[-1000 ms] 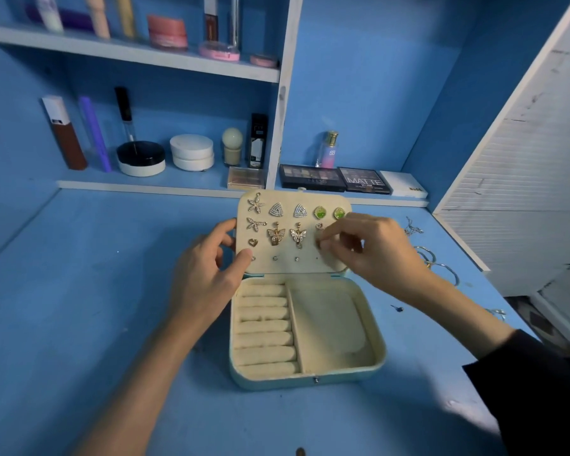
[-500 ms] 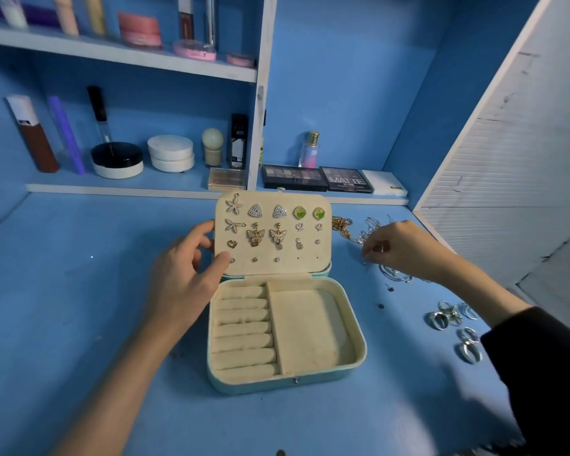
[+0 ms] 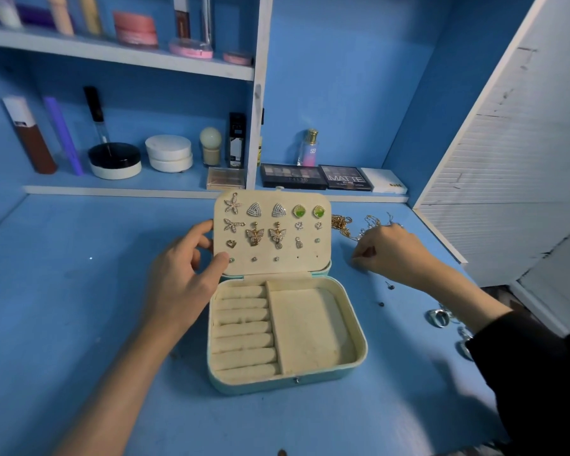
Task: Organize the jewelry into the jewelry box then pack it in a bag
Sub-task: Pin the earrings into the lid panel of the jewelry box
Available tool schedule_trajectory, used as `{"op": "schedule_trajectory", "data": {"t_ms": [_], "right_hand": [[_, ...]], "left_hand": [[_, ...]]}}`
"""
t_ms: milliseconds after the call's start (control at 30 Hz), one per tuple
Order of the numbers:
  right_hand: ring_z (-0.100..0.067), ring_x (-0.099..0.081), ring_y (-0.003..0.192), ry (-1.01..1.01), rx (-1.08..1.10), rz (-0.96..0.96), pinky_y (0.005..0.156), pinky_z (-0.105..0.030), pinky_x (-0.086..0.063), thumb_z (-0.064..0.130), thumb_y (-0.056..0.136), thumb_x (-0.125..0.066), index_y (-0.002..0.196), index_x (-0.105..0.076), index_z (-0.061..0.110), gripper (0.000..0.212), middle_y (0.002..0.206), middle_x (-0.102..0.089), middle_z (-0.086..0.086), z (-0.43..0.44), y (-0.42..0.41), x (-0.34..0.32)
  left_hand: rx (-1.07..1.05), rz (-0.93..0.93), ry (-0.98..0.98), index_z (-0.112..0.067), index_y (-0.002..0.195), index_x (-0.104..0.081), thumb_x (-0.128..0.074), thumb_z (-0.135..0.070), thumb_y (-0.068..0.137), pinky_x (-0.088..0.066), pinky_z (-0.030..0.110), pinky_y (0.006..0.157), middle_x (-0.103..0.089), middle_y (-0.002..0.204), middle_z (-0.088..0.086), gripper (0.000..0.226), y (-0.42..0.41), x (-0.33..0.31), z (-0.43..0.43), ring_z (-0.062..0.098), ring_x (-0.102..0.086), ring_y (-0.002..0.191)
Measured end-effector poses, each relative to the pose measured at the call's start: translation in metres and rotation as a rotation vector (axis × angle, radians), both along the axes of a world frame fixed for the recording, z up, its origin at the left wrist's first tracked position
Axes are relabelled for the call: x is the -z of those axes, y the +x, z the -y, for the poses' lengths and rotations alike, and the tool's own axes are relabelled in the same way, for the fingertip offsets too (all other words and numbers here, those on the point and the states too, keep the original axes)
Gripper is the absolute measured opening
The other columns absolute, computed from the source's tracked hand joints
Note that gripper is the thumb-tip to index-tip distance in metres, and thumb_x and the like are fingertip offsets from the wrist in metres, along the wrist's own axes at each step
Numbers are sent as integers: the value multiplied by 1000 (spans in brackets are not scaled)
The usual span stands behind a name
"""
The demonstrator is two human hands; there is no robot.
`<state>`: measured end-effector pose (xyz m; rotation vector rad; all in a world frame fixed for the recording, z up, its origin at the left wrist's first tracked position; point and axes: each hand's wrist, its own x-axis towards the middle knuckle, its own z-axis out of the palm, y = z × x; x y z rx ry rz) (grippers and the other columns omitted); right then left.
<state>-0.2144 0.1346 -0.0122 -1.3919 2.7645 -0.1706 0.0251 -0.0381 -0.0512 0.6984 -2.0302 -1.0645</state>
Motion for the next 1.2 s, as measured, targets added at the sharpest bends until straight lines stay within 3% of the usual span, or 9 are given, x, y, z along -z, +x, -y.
{"op": "schedule_trajectory", "data": {"t_ms": [200, 300, 467, 567, 933, 1200], "right_hand": [[-21, -63, 74, -43, -18, 90, 68, -39, -54, 25, 83, -64, 74, -67, 28, 10, 80, -67, 6, -4, 2, 1], [-17, -60, 70, -143, -103, 178, 69, -39, -53, 18, 82, -68, 76, -71, 19, 7, 71, -60, 14, -6, 6, 3], [-15, -50, 72, -223, -224, 43, 67, -39, -48, 15, 81, -69, 79, -73, 13, 5, 71, -56, 5, -12, 16, 12], [-17, -52, 73, -247, -223, -8, 62, -36, -48, 17, 80, -70, 80, -75, 16, 5, 72, -58, 0, -17, 18, 15], [-13, -48, 73, -208, -159, -1, 65, -37, -49, 21, 82, -68, 86, -75, 21, 8, 77, -56, 3, -20, 13, 11], [-15, -54, 81, -149, -158, 1, 67, -38, -49, 25, 82, -66, 84, -73, 23, 7, 79, -57, 5, -15, 14, 10]], "left_hand": [[1, 11, -20, -45, 109, -53, -51, -36, 75, -42, 36, 60, -60, 82, -6, 35, 1, -1, 0, 17, -46, 66], [-12, 15, -28, -38, 116, -56, -52, -36, 75, -43, 37, 61, -61, 85, -4, 41, 0, 1, 1, 16, -47, 66], [-2, 5, -39, -39, 112, -55, -51, -34, 75, -41, 34, 58, -60, 81, -9, 37, 1, -1, -1, 15, -46, 65], [-26, -5, -36, -31, 116, -60, -52, -33, 74, -41, 35, 60, -59, 79, -10, 43, 0, -1, 0, 15, -44, 63], [-5, -14, -41, -41, 111, -53, -52, -32, 74, -40, 33, 58, -58, 78, -11, 39, 1, -2, -2, 17, -44, 64], [-10, -1, -61, -34, 119, -57, -51, -37, 73, -42, 35, 59, -59, 81, -10, 47, 1, 0, 1, 17, -45, 65]]}}
